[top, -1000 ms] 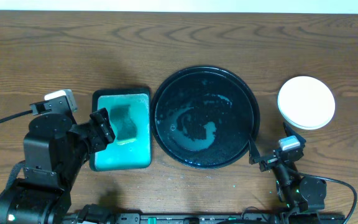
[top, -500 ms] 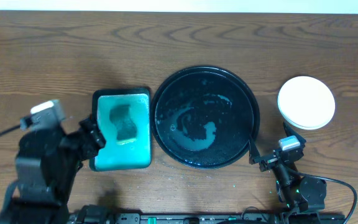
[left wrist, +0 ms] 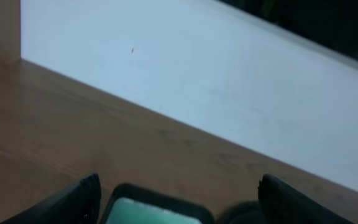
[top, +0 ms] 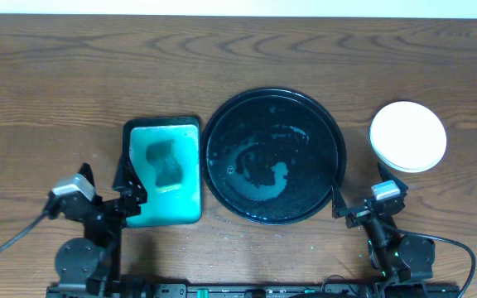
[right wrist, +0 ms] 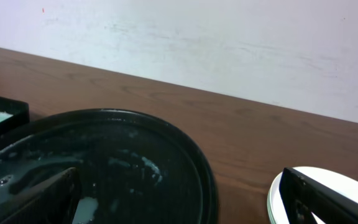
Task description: Clean dirty plates on tray and stack at the side
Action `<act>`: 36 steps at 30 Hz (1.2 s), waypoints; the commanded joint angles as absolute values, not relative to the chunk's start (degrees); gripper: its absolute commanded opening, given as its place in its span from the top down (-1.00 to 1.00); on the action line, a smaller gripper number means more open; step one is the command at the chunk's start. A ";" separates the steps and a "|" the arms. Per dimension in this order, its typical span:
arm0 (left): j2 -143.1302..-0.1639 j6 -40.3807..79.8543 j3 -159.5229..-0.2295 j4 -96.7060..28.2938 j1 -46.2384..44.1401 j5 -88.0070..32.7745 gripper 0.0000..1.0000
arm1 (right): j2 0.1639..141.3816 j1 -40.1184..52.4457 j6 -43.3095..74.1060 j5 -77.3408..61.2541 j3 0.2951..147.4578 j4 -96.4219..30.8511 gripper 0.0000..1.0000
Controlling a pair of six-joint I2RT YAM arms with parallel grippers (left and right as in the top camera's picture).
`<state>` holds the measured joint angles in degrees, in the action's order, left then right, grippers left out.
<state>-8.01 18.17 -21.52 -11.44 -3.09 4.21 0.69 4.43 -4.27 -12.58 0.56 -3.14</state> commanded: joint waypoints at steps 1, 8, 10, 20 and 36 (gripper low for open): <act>-2.72 18.26 -17.56 -10.35 -2.79 3.95 -0.62 | 0.38 4.23 -4.80 -12.27 0.32 -3.18 -0.99; -0.08 18.24 -11.46 -8.56 -2.96 5.39 -0.62 | 0.38 4.23 -4.80 -12.27 0.32 -3.18 -0.99; -0.08 18.26 -9.08 -6.50 -2.96 5.39 -0.62 | 0.38 4.23 -4.80 -12.27 0.32 -3.18 -0.99; -0.08 18.48 -0.23 -1.85 -3.07 4.73 -0.62 | 0.38 4.23 -4.80 -12.27 0.32 -3.18 -0.99; -0.30 18.46 -0.23 -3.77 -3.07 4.73 -0.62 | 0.38 4.23 -4.80 -12.27 0.32 -3.18 -0.98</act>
